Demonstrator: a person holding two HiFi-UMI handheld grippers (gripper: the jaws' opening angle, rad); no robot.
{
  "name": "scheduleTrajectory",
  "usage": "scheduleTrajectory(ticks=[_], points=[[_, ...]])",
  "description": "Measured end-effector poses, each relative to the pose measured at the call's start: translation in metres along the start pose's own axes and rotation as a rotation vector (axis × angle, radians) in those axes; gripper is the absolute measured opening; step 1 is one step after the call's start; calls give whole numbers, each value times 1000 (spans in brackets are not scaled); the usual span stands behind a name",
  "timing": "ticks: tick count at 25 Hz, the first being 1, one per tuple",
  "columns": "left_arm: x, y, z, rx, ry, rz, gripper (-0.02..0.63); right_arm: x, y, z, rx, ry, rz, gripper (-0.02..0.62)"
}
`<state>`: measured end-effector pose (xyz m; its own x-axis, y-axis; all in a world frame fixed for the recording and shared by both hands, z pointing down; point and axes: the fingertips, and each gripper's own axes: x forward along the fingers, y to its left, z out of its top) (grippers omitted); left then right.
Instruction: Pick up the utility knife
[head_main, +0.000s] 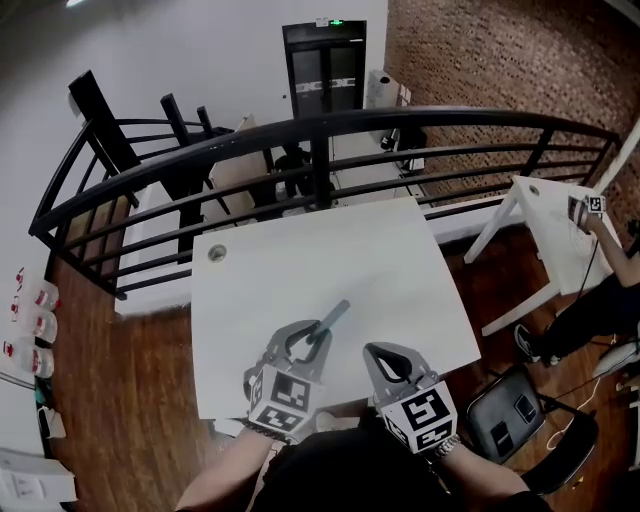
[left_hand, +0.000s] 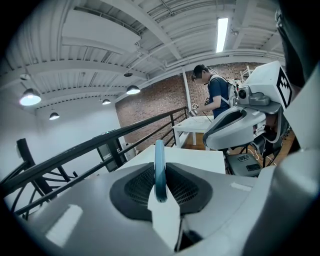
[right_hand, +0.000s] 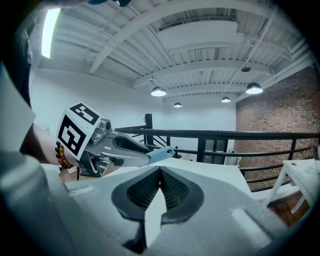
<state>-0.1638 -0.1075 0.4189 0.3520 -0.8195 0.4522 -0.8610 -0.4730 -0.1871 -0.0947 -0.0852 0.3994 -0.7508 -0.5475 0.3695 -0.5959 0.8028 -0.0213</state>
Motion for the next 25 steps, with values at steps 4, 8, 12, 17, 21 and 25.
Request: scheduleTrajectory(ticks=[4,8,12,17,21,25], points=[[-11,6,0,-11,-1,32,94,5,5,7,-15,-1,29,-8],[-17,10,-1,-30,4,56,94,10,6,14,-38,-1,58,-8],[-19,13,0,-34,9,74,94,13,3,22,-47,-12,72,-8],[-17,10,1,-39,15,92,94,10,-1,19,-51,-7,89,-8],[-16,10,4,-41,17,103,94,8,-5,21,-56,-11,96,-8],[-14,6,7,-43,20,107,94,5,-9,21,-56,-14,101,-8]])
